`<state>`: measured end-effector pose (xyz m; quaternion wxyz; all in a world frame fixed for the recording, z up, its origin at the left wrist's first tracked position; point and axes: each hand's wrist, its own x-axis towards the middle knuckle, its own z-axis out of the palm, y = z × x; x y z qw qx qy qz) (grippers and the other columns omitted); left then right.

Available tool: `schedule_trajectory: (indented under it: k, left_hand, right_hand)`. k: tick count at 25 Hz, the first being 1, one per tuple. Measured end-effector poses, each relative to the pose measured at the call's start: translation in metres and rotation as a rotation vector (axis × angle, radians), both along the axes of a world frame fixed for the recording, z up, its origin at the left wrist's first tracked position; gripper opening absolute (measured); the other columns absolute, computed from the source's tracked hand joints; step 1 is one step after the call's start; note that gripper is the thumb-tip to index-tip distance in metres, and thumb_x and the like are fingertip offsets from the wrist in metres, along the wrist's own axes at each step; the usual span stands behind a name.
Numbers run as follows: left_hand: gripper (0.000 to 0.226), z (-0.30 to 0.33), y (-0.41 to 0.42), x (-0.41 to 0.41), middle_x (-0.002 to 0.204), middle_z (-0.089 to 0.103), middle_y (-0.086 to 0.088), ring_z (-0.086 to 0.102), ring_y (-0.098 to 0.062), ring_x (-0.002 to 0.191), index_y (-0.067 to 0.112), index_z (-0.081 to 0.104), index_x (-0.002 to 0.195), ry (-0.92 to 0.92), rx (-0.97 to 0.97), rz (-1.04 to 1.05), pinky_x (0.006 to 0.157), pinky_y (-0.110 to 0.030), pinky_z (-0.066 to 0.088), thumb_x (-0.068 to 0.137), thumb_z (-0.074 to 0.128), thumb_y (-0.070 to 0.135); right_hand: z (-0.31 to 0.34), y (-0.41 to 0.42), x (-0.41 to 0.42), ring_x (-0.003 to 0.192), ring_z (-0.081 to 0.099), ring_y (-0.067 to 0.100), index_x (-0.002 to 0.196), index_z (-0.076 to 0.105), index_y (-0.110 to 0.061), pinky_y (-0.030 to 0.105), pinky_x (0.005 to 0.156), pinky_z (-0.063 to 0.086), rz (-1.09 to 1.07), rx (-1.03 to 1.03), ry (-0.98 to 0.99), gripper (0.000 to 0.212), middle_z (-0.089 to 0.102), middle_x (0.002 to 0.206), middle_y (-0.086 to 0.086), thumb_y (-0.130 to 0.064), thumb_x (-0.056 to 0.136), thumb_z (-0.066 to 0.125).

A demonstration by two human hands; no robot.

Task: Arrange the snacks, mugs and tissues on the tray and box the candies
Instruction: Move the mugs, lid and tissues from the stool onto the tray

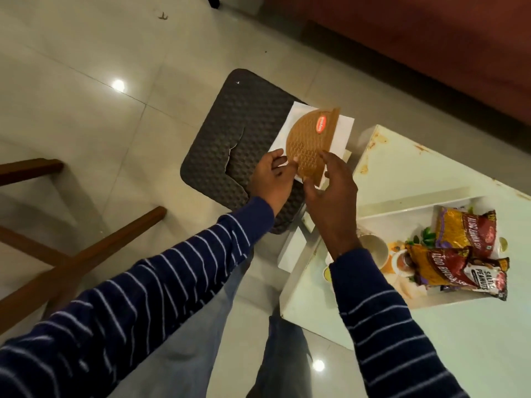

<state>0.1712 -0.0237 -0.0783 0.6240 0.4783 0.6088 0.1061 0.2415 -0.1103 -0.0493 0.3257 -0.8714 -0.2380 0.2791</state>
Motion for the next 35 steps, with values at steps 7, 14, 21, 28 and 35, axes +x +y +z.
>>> schedule_trajectory:
  k: [7,14,21,28,35]
  left_hand:
    - [0.023,-0.004,0.031,0.014,0.096,0.073,-0.015,0.072,-0.027,0.086,0.003,0.066,0.109,-0.049,-0.151,-0.062,0.077,-0.040,0.061,0.094,0.063,0.020]
    - [0.021,0.005,0.046,0.015,0.086,0.071,-0.012,0.066,-0.020,0.080,0.000,0.071,0.092,-0.093,-0.052,-0.196,0.071,-0.029,0.054,0.092,0.065,0.021]
    - [0.019,0.033,0.047,0.029,0.102,0.069,-0.005,0.062,-0.009,0.082,0.008,0.067,0.107,-0.160,0.218,-0.202,0.070,-0.026,0.054,0.092,0.066,0.020]
    - [0.096,0.057,0.010,0.059,0.150,0.036,-0.004,0.048,-0.013,0.121,0.011,0.032,0.148,-0.306,0.564,-0.898,0.089,-0.008,0.042,0.072,0.083,0.040]
    - [0.078,0.055,-0.095,0.089,0.133,0.058,0.002,0.044,-0.020,0.118,0.025,0.046,0.143,-0.215,0.522,-1.418,0.099,-0.037,0.041,0.075,0.079,0.045]
  right_hand:
    - [-0.026,0.024,-0.006,0.143,0.035,0.030,0.151,0.030,-0.022,0.050,0.107,0.049,0.063,-0.193,-0.165,0.071,0.024,0.158,0.007,-0.037,0.093,0.067]
    - [-0.035,0.019,-0.010,0.149,0.026,0.031,0.154,0.032,-0.019,0.036,0.118,0.028,-0.052,-0.110,-0.176,0.064,0.023,0.164,0.010,-0.029,0.098,0.060]
    - [0.003,-0.004,0.017,0.131,0.053,0.021,0.142,0.052,-0.007,0.030,0.109,0.046,-0.335,0.163,-0.213,0.041,0.054,0.145,0.013,-0.018,0.103,0.050]
    - [0.044,-0.105,0.045,0.093,0.061,0.007,0.120,0.065,0.001,0.003,0.075,0.045,-0.420,0.213,-0.136,0.029,0.070,0.107,0.008,-0.017,0.104,0.048]
    - [0.045,-0.253,0.034,0.110,0.063,0.019,0.131,0.061,-0.009,0.029,0.086,0.054,-0.515,0.200,-0.021,0.035,0.068,0.120,0.009,-0.028,0.104,0.048]
